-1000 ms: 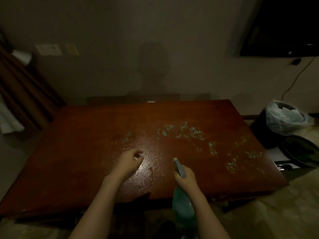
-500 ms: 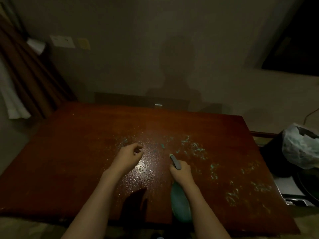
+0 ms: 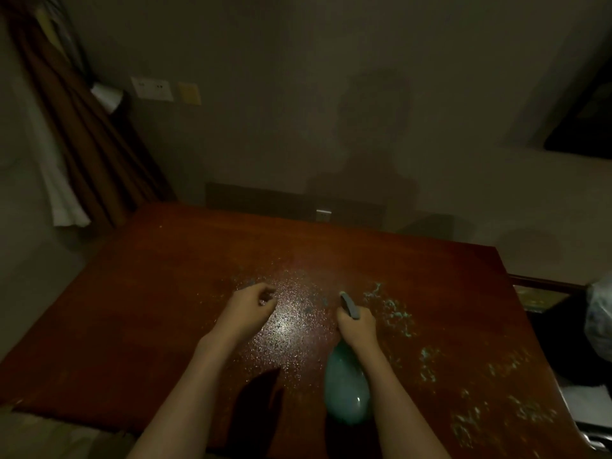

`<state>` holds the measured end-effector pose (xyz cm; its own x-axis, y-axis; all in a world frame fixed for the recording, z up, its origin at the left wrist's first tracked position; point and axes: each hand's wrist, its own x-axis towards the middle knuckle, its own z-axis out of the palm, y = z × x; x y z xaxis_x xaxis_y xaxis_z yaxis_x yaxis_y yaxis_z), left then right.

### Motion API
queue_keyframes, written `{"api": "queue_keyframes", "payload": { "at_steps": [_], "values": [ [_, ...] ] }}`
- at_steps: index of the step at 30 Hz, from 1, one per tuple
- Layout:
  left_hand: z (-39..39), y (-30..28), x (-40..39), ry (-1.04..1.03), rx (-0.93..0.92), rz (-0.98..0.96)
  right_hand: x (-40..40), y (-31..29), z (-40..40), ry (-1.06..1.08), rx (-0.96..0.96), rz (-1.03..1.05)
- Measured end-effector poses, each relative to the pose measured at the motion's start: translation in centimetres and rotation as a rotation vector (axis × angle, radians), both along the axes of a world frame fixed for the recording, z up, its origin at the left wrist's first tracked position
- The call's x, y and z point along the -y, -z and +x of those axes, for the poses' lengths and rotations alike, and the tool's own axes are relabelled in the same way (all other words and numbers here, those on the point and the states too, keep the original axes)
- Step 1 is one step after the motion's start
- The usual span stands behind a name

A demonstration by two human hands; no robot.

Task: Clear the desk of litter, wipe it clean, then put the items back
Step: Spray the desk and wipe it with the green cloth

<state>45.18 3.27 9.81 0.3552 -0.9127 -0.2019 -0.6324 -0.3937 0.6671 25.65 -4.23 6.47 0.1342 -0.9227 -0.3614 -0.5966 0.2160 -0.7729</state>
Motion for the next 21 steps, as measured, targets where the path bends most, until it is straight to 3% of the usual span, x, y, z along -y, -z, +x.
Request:
{"api": "queue_keyframes", "payload": {
  "at_steps": [9,16,21],
  "values": [
    [-1.5,0.1,0.3,0.020,0.006,0.004,0.5,-0.4,-1.6,-0.042,0.001,-0.054],
    [-3.0,0.2,0.0,0.059,0.015,0.000,-1.4,0.8,-3.6,0.134,0.101,-0.023],
    [-4.4,-0.1,-2.0,0.079,-0.012,-0.024,-3.9,1.1,-4.6,0.040,-0.011,0.027]
  ]
}}
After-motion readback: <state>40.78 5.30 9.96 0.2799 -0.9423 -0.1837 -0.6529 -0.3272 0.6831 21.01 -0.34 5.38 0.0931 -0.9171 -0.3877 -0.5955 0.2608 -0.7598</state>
